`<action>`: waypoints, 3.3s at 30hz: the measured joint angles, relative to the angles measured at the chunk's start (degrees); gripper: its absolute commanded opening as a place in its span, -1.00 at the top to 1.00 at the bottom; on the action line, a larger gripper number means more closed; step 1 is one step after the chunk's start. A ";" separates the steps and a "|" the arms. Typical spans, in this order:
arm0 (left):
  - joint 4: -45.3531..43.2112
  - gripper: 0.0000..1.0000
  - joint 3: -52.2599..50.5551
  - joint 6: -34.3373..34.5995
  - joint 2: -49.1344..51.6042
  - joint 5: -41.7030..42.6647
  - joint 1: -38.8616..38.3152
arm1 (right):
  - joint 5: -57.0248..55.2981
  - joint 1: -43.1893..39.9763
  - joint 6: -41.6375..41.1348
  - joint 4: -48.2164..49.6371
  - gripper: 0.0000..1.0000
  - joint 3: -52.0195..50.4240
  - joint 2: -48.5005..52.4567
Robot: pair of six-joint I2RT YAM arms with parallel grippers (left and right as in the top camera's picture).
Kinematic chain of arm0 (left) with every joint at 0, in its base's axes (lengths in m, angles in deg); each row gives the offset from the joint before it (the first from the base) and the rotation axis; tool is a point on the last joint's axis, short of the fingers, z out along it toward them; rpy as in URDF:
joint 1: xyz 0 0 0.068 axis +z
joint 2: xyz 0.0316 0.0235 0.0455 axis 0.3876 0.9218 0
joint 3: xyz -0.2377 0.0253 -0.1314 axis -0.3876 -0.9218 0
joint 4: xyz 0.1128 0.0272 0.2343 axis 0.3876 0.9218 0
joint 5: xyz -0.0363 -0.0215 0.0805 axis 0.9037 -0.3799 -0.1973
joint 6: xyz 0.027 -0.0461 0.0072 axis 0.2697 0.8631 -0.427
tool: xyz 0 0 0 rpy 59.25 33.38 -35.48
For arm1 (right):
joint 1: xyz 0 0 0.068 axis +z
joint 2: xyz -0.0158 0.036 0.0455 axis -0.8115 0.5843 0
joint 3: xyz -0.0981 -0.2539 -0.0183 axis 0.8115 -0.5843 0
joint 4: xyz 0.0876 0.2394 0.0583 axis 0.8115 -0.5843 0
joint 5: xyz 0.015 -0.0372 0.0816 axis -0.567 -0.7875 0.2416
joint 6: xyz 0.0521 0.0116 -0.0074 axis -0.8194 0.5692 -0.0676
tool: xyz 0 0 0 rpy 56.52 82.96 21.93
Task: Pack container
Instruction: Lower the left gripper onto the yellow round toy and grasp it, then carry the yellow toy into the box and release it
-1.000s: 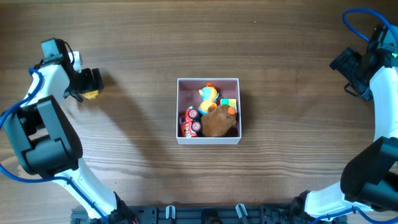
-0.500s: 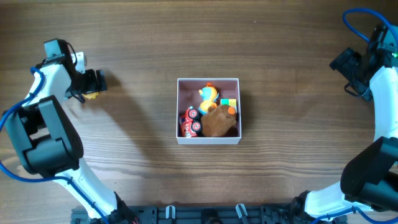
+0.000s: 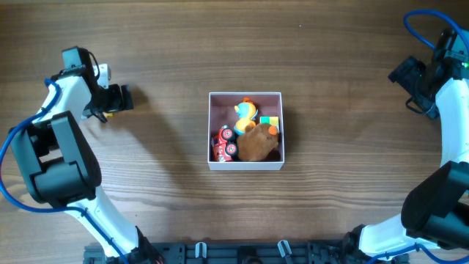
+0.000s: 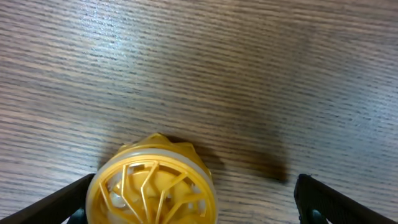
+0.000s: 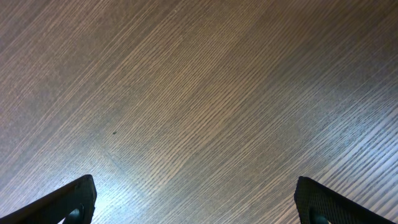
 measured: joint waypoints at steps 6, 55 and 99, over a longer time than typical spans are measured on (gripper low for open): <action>-0.68 -1.00 -0.02 0.00 0.00 -0.42 0.00 | 0.00 0.00 0.00 0.00 -0.99 0.00 0.00; -3.26 0.05 -0.02 0.87 0.55 -1.73 0.50 | 0.00 0.00 0.00 0.00 -1.00 0.00 0.00; 1.22 -0.99 -0.66 8.31 -28.96 -8.02 -47.47 | 0.00 0.00 0.00 0.00 -1.00 0.00 0.00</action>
